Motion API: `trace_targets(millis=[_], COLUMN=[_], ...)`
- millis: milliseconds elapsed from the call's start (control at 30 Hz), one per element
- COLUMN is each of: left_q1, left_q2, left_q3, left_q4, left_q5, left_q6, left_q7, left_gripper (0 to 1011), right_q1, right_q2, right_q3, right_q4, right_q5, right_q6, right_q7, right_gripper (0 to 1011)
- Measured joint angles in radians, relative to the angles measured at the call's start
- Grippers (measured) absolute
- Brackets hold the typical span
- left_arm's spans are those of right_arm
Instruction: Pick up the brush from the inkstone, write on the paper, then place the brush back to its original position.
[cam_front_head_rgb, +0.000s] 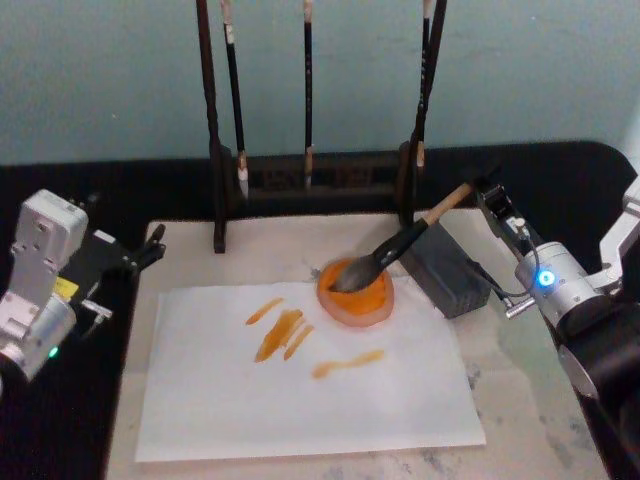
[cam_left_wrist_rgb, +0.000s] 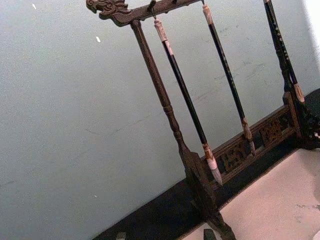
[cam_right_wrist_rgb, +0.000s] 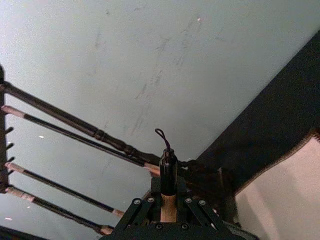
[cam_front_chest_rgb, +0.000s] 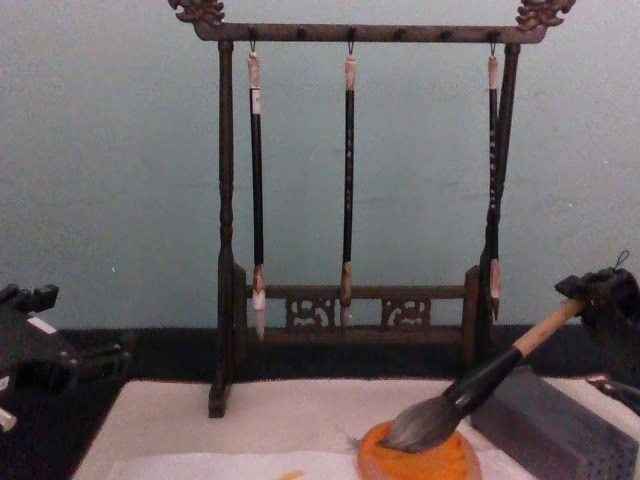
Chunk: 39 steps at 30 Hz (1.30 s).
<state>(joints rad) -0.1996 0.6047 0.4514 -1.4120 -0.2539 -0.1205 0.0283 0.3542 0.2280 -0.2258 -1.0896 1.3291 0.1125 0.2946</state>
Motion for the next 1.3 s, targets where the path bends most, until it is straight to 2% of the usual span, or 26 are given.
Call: trace_targets(millis=[500,933,1300], left_q1=[0.0,0.0,0.0], left_q2=[0.0,0.0,0.0], left_q3=[0.0,0.0,0.0], left_q4=[0.0,0.0,0.0], left_q5=[0.0,0.0,0.0], left_q6=[0.0,0.0,0.0], left_q7=[0.0,0.0,0.0], left_gripper=[1001,1001,1001], right_q1=[0.036,0.033,0.025], right_q2=[-0.003,0.003,0.009], right_q3=[-0.034,-0.04,-0.043], right_q4=[0.063,0.059,0.045], right_q5=[0.012,0.038,0.082], right_q6=[-0.028,-0.029,-0.018], right_q7=[-0.018,-0.036,-0.061], right_gripper=[177,176,176])
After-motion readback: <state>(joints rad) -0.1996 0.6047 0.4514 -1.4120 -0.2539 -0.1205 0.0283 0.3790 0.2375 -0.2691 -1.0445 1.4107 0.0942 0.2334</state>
